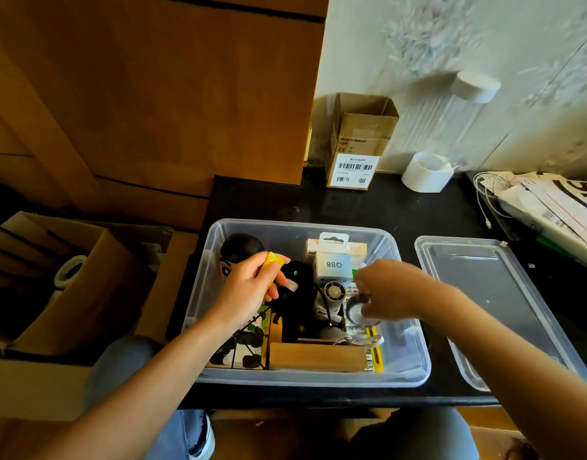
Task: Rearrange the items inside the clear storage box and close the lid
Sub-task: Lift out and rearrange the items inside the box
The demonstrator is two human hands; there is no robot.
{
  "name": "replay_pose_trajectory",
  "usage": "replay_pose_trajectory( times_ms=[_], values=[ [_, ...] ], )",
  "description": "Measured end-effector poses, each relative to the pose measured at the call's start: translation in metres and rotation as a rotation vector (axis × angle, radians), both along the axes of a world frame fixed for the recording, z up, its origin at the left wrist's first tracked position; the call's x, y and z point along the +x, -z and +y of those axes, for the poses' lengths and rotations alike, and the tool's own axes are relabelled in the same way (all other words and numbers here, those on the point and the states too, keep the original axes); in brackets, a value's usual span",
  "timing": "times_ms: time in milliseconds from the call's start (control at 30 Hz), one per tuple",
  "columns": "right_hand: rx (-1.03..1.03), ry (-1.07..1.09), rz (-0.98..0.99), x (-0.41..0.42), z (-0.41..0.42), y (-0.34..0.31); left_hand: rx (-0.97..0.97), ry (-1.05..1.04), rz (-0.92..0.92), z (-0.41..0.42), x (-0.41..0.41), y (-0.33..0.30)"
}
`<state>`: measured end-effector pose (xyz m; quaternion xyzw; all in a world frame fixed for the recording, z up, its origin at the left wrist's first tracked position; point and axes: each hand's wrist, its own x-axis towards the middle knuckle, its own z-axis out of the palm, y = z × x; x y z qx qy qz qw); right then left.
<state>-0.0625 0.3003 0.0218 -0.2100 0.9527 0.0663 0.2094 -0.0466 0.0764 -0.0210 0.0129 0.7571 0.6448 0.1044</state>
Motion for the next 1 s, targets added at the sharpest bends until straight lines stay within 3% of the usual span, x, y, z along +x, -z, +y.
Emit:
replay_pose_trajectory(
  times_ms=[167,300,533,767,1000],
  values=[
    [-0.386,0.178,-0.031,0.001,-0.006,-0.016,-0.009,-0.024,0.013,0.002,0.0,-0.001],
    [-0.52,0.184,-0.054,0.006,-0.022,-0.006,0.0,-0.042,0.027,0.0,0.001,-0.002],
    [-0.476,0.122,-0.089,0.007,-0.039,0.01,-0.23,0.186,0.084,-0.001,0.0,-0.003],
    [-0.257,-0.044,-0.233,0.007,-0.054,0.027,-0.261,0.119,0.114,0.002,-0.001,0.001],
    [-0.242,-0.049,-0.325,0.01,-0.064,0.047,-0.27,0.143,0.097,0.001,-0.002,0.0]
  ],
)
